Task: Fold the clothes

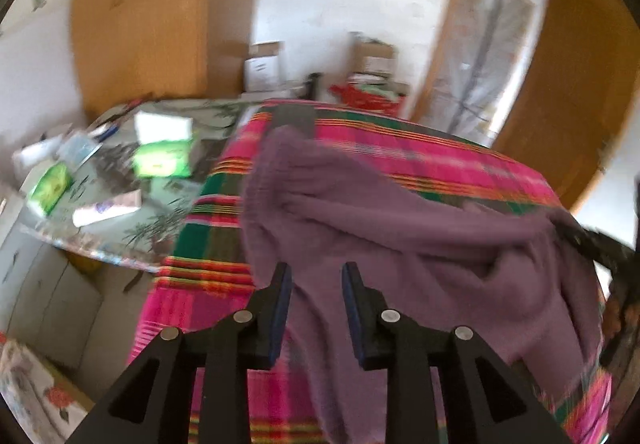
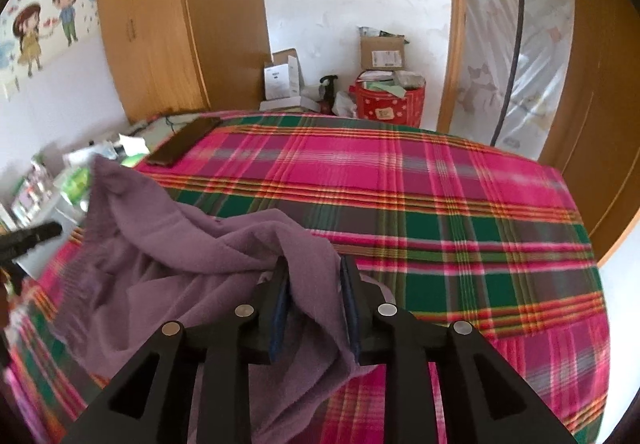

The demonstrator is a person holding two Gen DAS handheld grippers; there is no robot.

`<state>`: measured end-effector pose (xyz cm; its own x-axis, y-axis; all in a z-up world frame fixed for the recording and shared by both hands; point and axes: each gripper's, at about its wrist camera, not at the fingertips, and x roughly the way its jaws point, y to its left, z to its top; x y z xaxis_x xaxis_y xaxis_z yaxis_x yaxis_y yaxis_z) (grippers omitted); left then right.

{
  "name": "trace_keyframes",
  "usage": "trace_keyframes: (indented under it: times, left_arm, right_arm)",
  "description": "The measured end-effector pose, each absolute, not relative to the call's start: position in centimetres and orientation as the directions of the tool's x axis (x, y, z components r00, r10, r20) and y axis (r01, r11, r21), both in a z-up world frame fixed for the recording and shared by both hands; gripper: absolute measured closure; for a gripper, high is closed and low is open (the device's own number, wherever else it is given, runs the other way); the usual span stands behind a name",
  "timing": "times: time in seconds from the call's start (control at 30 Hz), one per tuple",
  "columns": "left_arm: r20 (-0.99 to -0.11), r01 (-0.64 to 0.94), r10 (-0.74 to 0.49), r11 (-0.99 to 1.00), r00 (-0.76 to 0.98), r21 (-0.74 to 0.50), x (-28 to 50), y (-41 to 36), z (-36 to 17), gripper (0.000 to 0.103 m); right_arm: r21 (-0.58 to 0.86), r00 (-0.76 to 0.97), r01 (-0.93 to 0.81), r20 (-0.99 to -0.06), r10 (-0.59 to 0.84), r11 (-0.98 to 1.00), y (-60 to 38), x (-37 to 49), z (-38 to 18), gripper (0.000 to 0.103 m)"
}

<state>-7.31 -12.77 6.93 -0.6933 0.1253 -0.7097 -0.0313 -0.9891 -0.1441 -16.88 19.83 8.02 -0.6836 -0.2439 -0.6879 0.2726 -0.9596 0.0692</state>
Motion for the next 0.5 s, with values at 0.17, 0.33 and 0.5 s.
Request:
trace_keyframes:
  times: [0.17, 0.33, 0.5]
  left_arm:
    - [-0.711, -0.210, 0.205, -0.974, -0.672, -0.082, -5.3, -7.3, 6.6, 0.071]
    - [-0.722, -0.351, 0.275, -0.935, -0.635, -0.047, -4.3, -2.4, 5.5, 0.071]
    - [-0.715, -0.405, 0.278, -0.914, -0.642, 0.008, -3.9, 0.8, 4.8, 0.071]
  right_arm:
    - [0.178, -0.665, 0.280, -0.673, -0.324, -0.943, 21.2, -15.0, 9.0, 0.072]
    - [0.239, -0.670, 0.272, -0.648, -0.362, -0.932, 22.4, -12.1, 9.6, 0.071]
    - [0.309, -0.669, 0.287, -0.613, -0.421, -0.907, 23.2, -7.7, 9.1, 0.063]
